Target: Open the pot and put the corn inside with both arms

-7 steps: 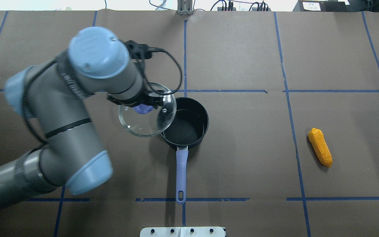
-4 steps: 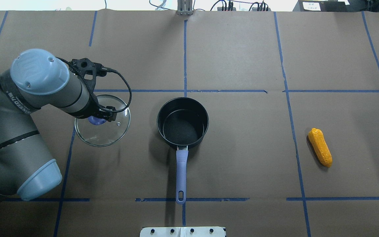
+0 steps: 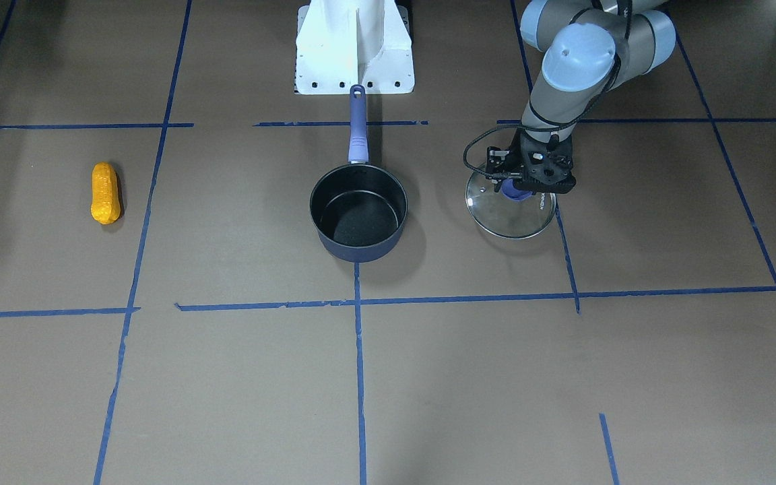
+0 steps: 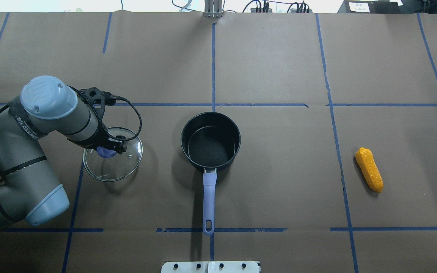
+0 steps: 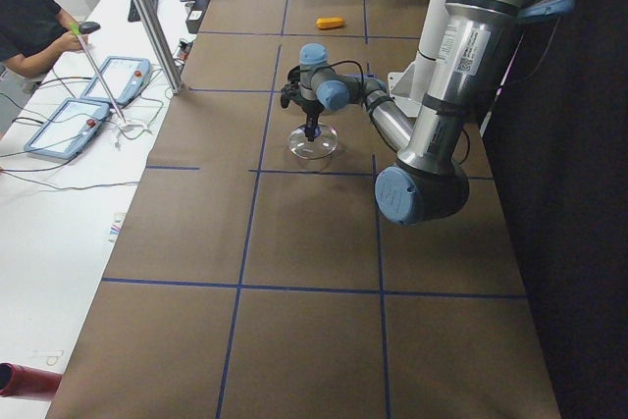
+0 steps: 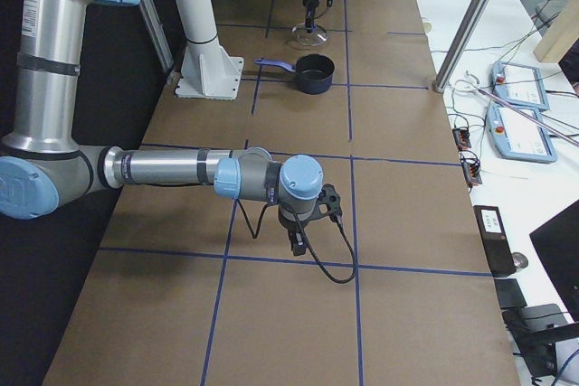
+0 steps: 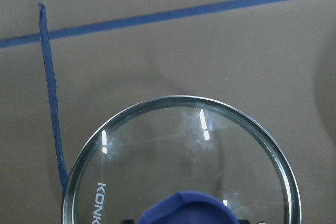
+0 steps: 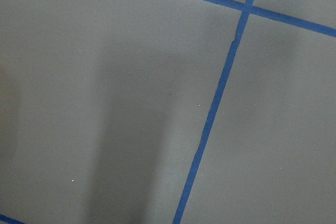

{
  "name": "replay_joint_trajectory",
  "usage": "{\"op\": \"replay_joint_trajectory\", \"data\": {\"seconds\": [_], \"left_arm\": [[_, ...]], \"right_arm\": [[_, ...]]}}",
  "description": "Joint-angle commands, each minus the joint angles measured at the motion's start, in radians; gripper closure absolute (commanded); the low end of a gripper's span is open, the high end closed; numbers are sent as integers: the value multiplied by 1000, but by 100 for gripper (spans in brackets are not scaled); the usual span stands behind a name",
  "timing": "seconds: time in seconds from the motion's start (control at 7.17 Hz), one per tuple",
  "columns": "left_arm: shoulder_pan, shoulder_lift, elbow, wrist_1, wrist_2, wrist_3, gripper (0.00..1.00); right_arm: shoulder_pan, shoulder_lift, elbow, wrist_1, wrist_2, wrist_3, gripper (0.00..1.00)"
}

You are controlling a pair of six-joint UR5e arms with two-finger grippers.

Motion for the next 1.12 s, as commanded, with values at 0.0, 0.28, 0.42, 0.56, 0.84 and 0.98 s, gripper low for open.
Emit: {"op": "replay_joint_trajectory", "data": {"seconds": [0.0,0.28,0.42,0.56,0.84,0.98], "left_arm": [[5,1,29,-4,-3,-6,91],[8,-2,35,-4,-4,-3,59],[6,-2,37,-5,-4,-2,10],[6,-4,14,-5,-4,-3,1],[-74,4,-38,7,-92,9,1],[-159,43,-78,10,-160,41,1]], "right_arm": [[-13,2,3,0,0,0,0],[-40,3,6,0,32,2,0],[-57,3,6,0,49,12,0],[-77,14,18,2,60,82,0],[-149,18,99,3,58,251,0],[-201,35,150,9,58,367,0]]}}
